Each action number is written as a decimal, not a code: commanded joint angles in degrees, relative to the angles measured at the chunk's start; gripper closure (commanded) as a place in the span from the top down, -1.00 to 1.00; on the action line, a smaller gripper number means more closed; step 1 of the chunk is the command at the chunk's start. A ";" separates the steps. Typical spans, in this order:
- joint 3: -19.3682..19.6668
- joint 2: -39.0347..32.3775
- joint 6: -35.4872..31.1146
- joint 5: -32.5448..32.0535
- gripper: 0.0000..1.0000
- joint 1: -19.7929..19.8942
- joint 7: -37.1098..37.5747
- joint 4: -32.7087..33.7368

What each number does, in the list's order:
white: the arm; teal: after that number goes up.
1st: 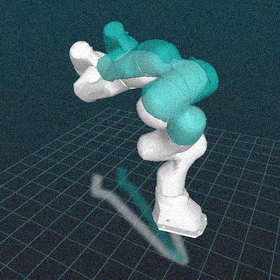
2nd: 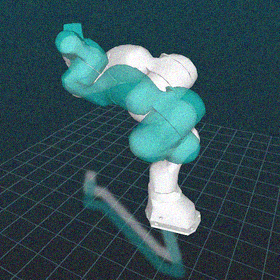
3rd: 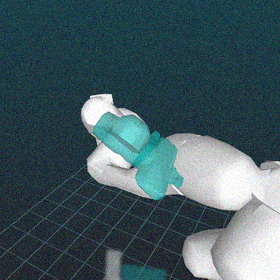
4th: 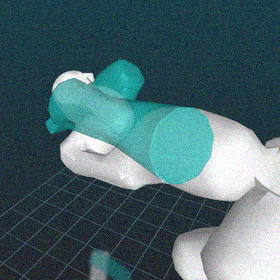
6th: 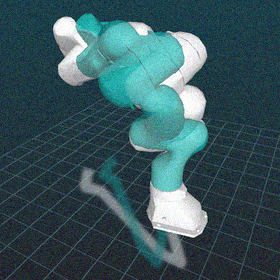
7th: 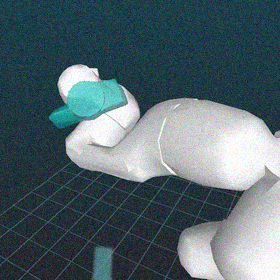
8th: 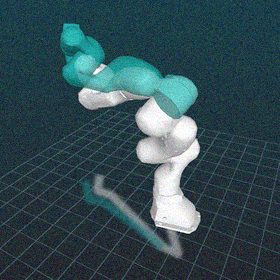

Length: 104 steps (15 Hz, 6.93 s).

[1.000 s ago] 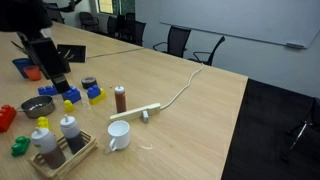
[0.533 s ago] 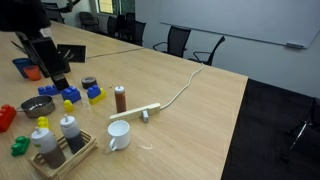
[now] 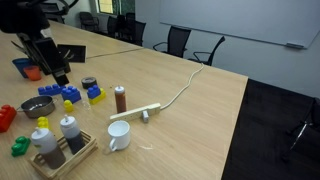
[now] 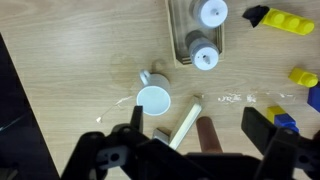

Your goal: Pick up the combined blue and yellow blocks and put it on top of the blue block.

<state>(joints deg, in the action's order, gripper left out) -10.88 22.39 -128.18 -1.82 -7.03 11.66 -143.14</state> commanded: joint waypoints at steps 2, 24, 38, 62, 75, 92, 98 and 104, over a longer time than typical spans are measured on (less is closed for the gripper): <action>0.01 0.00 0.14 -0.01 1.00 -0.05 0.00 0.09; -4.98 -29.77 -10.06 -11.53 1.00 -8.96 13.35 21.12; -4.99 -42.48 -12.16 -9.68 1.00 -13.57 9.19 31.83; 2.53 -70.11 -19.44 -8.09 0.46 -20.26 1.23 53.98; 5.79 -68.82 -18.32 -9.02 -0.80 -22.01 2.43 54.73; 4.01 -60.37 -2.34 -7.27 -0.80 -26.05 16.50 56.36; 4.25 -59.85 -7.44 -6.85 -0.80 -28.02 21.27 55.06; 4.50 -59.55 -11.04 -7.36 -0.80 -29.70 22.57 52.22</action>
<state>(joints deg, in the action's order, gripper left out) -6.96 -38.25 -137.02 -9.59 -35.99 33.74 -88.83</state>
